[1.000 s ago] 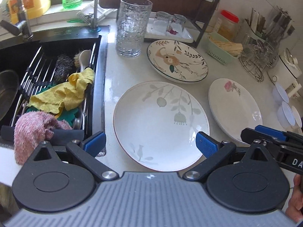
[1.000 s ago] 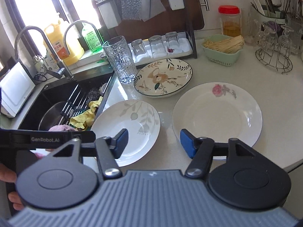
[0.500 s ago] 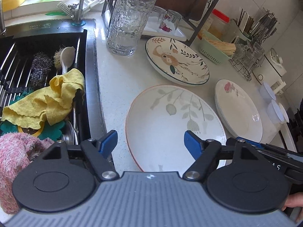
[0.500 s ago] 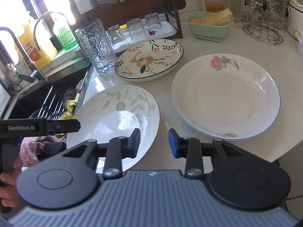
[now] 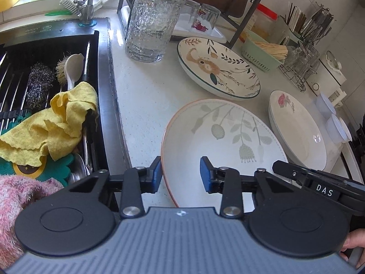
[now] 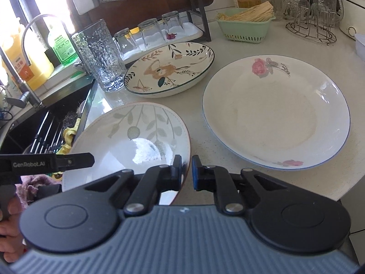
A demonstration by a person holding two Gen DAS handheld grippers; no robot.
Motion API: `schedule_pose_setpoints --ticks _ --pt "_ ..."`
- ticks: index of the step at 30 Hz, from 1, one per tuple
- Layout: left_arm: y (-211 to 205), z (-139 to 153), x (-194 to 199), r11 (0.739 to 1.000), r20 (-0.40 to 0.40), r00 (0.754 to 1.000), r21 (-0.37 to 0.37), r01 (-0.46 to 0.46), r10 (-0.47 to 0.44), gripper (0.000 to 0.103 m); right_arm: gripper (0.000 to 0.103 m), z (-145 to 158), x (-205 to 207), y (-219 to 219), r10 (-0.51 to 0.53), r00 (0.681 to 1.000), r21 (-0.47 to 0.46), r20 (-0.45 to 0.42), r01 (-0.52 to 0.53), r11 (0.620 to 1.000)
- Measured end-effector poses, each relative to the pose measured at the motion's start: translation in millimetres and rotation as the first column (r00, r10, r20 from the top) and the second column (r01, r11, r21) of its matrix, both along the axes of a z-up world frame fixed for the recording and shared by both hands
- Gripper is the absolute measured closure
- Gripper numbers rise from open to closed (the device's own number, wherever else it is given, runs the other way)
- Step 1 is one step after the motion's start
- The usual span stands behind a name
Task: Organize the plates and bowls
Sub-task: 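Close the left tool on the rim of the green-leaf plate, then lift the green-leaf plate with the left tool onto the pink-rose plate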
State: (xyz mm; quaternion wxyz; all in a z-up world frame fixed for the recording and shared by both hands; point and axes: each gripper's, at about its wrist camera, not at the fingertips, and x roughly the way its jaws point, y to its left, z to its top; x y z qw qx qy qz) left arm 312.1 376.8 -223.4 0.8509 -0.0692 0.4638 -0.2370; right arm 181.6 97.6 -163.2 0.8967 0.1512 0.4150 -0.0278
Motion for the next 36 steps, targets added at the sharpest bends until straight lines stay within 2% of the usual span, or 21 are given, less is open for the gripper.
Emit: schedule_pose_setpoints --ticks 5,9,11,14,24,32,36 --pt "-2.2 -0.8 9.8 0.999 0.006 0.999 0.025 0.034 -0.034 0.061 0.091 -5.2 7.5 -6.0 -0.035 0.999 0.076 0.003 0.035 0.996" --pt "-1.6 1.2 17.6 1.000 -0.018 1.000 0.020 0.018 -0.017 0.054 0.091 -12.9 14.5 -11.1 -0.039 0.999 0.156 0.002 0.039 0.987" --pt "-0.3 2.1 19.7 1.000 -0.038 0.999 0.013 0.007 -0.006 0.054 0.090 -13.2 16.8 -11.6 -0.044 0.999 0.181 -0.001 0.044 0.983" --pt "-0.8 7.8 17.9 1.000 -0.044 0.999 0.031 -0.006 0.007 0.054 0.090 -11.2 20.0 -6.2 -0.029 1.000 0.151 -0.010 0.031 0.988" --pt "-0.2 27.8 15.8 0.999 -0.084 0.996 0.024 -0.036 0.038 0.054 0.090 5.6 21.0 -8.6 0.057 0.998 0.139 -0.027 -0.053 0.989" --pt "-6.7 57.9 17.6 0.999 -0.104 0.994 -0.026 -0.020 0.017 0.051 0.090 37.7 24.7 -22.5 0.081 0.996 0.134 0.024 -0.084 0.988" --pt "-24.4 77.8 16.8 1.000 -0.109 0.994 -0.022 0.007 -0.010 0.051 0.090 60.0 21.9 -34.1 0.063 0.997 0.148 0.045 -0.069 0.987"
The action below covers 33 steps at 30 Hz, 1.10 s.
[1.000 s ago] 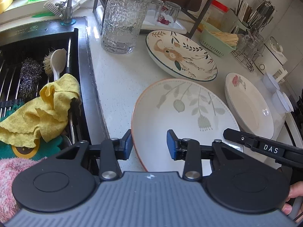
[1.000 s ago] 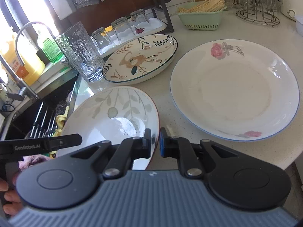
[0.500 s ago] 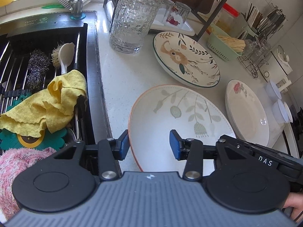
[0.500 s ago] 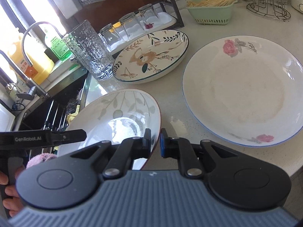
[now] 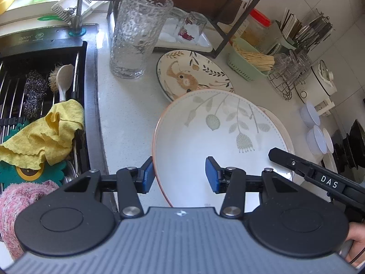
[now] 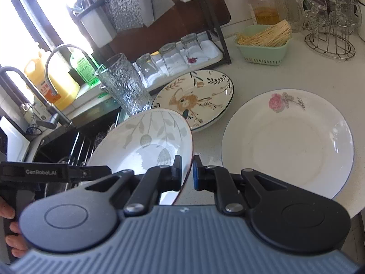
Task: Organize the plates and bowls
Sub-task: 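Lift the green-leaf plate with the left tool onto the pink-rose plate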
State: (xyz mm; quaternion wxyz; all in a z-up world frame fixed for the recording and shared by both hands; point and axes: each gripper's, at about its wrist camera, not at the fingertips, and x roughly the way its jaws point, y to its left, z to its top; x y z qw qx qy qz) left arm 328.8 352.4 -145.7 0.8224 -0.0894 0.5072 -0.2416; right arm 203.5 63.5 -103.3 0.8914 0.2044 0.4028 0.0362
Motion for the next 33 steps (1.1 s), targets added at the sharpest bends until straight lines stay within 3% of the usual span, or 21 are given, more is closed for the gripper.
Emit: schedule_pose_setpoints --ticks 7,16,21,28,33 --pt "-52.0 17.6 -5.9 0.998 0.056 0.997 -0.012 0.057 -0.056 0.051 0.090 26.4 -5.2 -39.8 -0.041 0.998 -0.009 0.048 0.042 0.999" --pt "-121.6 13.5 -10.5 0.997 0.005 0.999 -0.053 0.052 -0.052 0.051 0.090 34.7 -10.5 -114.4 -0.043 0.997 0.012 0.060 0.043 0.999" --pt "-157.1 5.3 -14.1 0.999 0.026 0.999 -0.031 0.042 -0.041 0.051 0.090 25.8 -12.9 -147.3 -0.045 0.998 0.005 0.038 0.045 0.999" --pt "-188.0 -17.3 0.9 1.000 -0.029 1.000 -0.010 0.006 -0.007 0.051 0.090 0.8 -9.8 -177.3 0.002 1.000 -0.007 -0.022 -0.002 1.000" --pt "-204.3 -26.4 6.5 0.998 -0.043 0.999 0.067 -0.009 0.012 0.051 0.090 -20.0 -1.2 -185.6 0.040 0.998 -0.014 -0.058 -0.040 0.999"
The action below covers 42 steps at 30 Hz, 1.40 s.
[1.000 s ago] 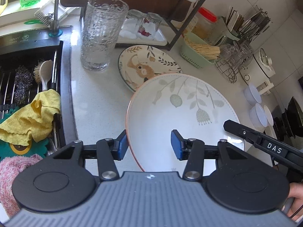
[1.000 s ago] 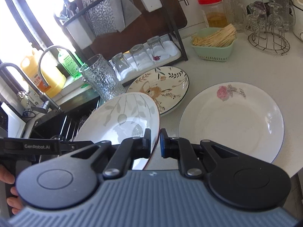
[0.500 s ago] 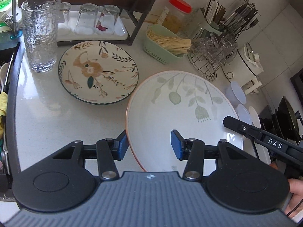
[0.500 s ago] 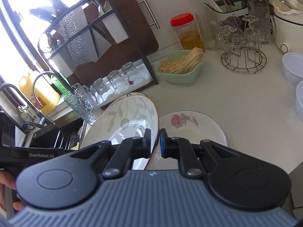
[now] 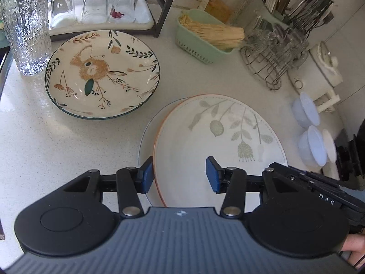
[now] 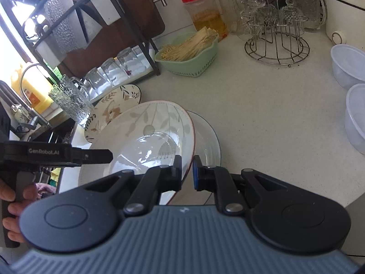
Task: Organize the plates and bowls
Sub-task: 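Lift the green-leaf plate with the left tool onto the pink-rose plate, then open the left tool and release the green-leaf plate on the stack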
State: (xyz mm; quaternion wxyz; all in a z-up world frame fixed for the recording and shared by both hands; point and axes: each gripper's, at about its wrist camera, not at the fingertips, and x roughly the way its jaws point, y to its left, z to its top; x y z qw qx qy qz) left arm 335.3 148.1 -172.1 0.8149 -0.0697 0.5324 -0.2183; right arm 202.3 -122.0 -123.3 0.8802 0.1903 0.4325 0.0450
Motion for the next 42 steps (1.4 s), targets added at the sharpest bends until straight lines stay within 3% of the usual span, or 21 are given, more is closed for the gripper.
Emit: schedule_pose_setpoints --ticks 8,14,24,27,34,42 --pt "-7.9 -8.7 2.8 0.996 -0.048 0.998 0.073 -0.042 0.046 0.051 0.090 -19.2 8.1 -5.7 0.060 0.998 0.011 -0.011 -0.060 0.998" --pt "-15.7 -11.5 -0.9 0.991 -0.068 0.997 0.134 -0.021 0.030 0.051 0.090 -22.2 12.3 -3.9 0.101 0.995 -0.015 -0.010 -0.101 0.995" --pt "-29.1 -6.8 2.9 0.970 -0.068 0.997 0.241 -0.018 0.035 0.051 0.090 -33.3 23.4 -9.7 0.168 0.986 -0.034 -0.011 -0.168 0.985" --pt "-34.7 -5.3 2.3 0.960 -0.055 0.998 0.278 -0.023 0.039 0.051 0.090 -34.0 29.7 -3.4 0.206 0.978 -0.079 -0.013 -0.206 0.975" --pt "-28.5 12.1 -6.3 0.971 -0.003 0.992 0.204 -0.124 0.127 0.051 0.089 -33.6 33.8 -4.2 0.234 0.972 -0.081 -0.031 -0.236 0.968" --pt "-21.7 33.3 -25.9 0.965 0.059 0.975 0.137 -0.222 0.215 0.051 0.087 -29.3 30.2 3.3 0.282 0.959 -0.162 -0.011 -0.280 0.946"
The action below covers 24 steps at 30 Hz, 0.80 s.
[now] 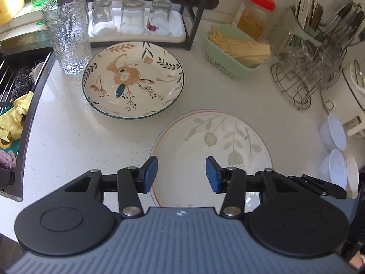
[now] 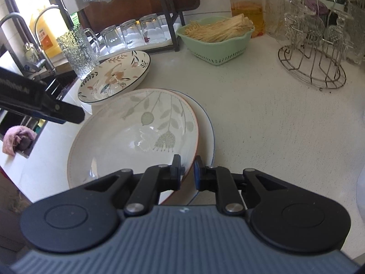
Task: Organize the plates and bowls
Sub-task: 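Open the left tool and release the green-leaf plate on the stack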
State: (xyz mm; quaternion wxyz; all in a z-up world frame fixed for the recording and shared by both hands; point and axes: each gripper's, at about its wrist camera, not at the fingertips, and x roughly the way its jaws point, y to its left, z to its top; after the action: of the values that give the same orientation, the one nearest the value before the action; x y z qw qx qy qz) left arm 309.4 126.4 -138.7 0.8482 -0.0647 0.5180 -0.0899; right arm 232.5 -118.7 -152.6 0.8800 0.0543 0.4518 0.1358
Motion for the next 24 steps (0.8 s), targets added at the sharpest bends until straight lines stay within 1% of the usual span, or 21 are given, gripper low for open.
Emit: schedule_pose_setpoints --ticks 2,3,5,6,7,11,14,18,21,24 --pt "-0.9 5.2 -8.1 1.000 0.034 0.999 0.029 -0.008 0.007 0.051 0.087 0.6 1.6 1.8 0.008 1.000 -0.018 0.012 -0.008 1.000" --pt "0.5 6.6 -11.4 0.999 0.034 0.999 0.029 -0.018 0.017 0.051 0.087 0.3 1.7 3.1 0.012 1.000 -0.027 0.022 -0.011 1.000" --pt "4.0 8.0 -18.4 0.999 0.027 0.999 0.000 -0.034 0.034 0.051 0.087 -0.8 2.5 2.7 0.010 0.999 -0.029 0.031 -0.010 1.000" --pt "4.6 8.4 -21.5 0.999 0.027 0.999 0.001 -0.038 0.038 0.051 0.087 -1.1 1.9 2.3 0.010 0.999 -0.027 0.035 -0.009 1.000" --pt "4.8 8.7 -24.0 0.999 0.028 0.999 0.008 -0.037 0.036 0.051 0.087 -0.7 0.2 3.0 0.012 0.999 -0.034 0.044 -0.010 0.999" --pt "4.3 10.0 -31.3 0.999 0.026 0.999 0.013 -0.036 0.036 0.051 0.086 -0.8 -5.9 12.2 0.056 0.994 -0.118 0.099 -0.044 0.992" --pt "-1.0 13.8 -37.3 0.999 0.043 0.999 0.042 -0.027 0.025 0.051 0.086 -2.6 -2.2 13.5 0.055 0.993 -0.123 0.102 -0.042 0.992" --pt "-2.0 17.5 -43.7 0.999 0.052 0.998 0.031 -0.034 0.033 0.051 0.085 -1.7 -2.2 18.2 0.062 0.991 -0.155 0.118 -0.044 0.987" --pt "-1.2 19.7 -48.3 0.999 0.057 0.997 0.023 -0.047 0.046 0.051 0.086 -1.8 -2.2 16.2 0.055 0.992 -0.149 0.113 -0.038 0.988" --pt "-1.5 20.5 -54.9 0.999 0.054 0.998 0.016 -0.045 0.044 0.051 0.086 0.0 -6.9 21.2 0.069 0.986 -0.201 0.149 -0.038 0.979"
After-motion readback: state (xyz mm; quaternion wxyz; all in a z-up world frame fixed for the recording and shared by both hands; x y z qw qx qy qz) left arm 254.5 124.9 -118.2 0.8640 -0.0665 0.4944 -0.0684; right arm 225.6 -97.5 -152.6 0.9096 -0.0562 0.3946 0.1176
